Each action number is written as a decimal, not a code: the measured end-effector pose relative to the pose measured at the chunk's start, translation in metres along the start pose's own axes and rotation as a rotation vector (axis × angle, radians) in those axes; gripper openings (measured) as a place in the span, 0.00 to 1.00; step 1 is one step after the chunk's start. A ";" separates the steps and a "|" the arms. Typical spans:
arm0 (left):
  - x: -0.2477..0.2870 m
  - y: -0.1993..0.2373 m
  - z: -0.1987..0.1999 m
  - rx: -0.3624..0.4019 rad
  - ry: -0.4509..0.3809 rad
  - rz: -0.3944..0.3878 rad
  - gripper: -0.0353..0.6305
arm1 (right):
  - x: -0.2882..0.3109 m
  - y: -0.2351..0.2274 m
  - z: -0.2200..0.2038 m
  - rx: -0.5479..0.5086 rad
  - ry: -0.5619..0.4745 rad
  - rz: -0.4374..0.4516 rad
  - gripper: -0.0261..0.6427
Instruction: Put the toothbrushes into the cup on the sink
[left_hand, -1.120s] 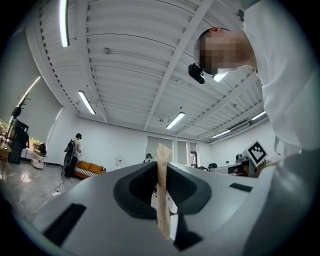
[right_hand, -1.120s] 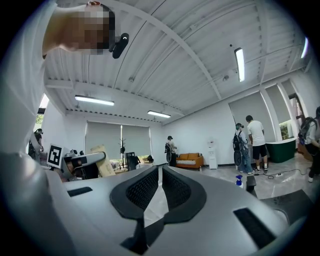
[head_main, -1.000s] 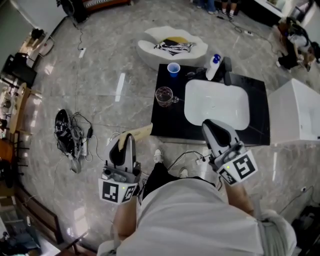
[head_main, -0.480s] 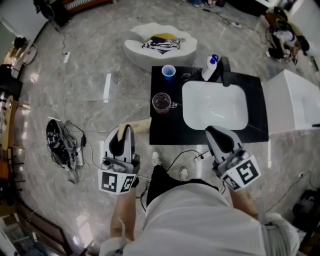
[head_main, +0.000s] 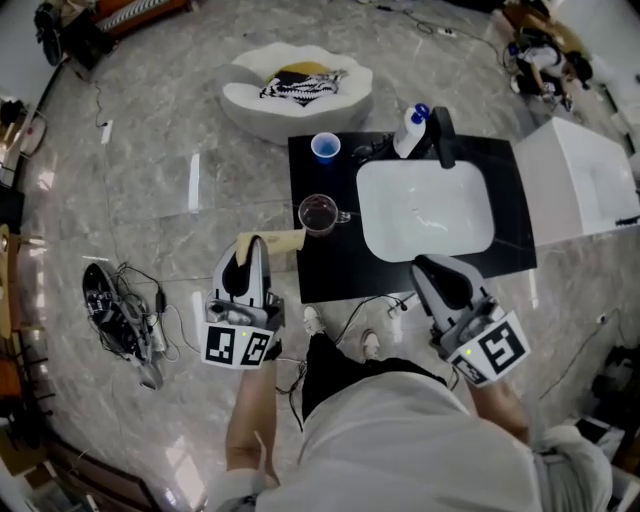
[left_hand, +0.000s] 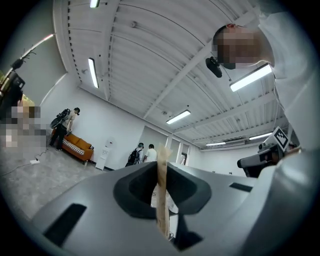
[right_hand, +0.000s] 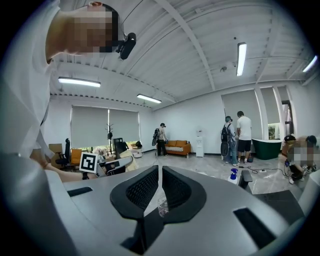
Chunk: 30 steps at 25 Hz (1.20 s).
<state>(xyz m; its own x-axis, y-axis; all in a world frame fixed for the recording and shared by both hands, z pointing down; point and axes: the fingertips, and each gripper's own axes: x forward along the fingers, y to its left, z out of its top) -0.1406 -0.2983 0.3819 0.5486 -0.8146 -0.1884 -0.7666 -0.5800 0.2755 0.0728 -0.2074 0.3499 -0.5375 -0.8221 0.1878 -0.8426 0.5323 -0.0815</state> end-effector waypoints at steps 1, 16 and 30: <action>0.004 0.003 -0.003 -0.007 0.005 -0.005 0.12 | 0.002 0.000 0.001 -0.001 0.003 0.000 0.11; 0.062 0.040 -0.059 -0.158 0.086 -0.050 0.12 | 0.016 -0.021 -0.013 0.058 0.059 -0.103 0.11; 0.088 0.061 -0.127 -0.292 0.184 -0.083 0.12 | 0.027 -0.027 -0.027 0.094 0.111 -0.186 0.11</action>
<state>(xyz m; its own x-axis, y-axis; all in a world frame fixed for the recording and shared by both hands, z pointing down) -0.0965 -0.4047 0.5023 0.6762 -0.7346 -0.0558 -0.6036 -0.5959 0.5297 0.0817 -0.2381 0.3833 -0.3702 -0.8741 0.3145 -0.9290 0.3483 -0.1254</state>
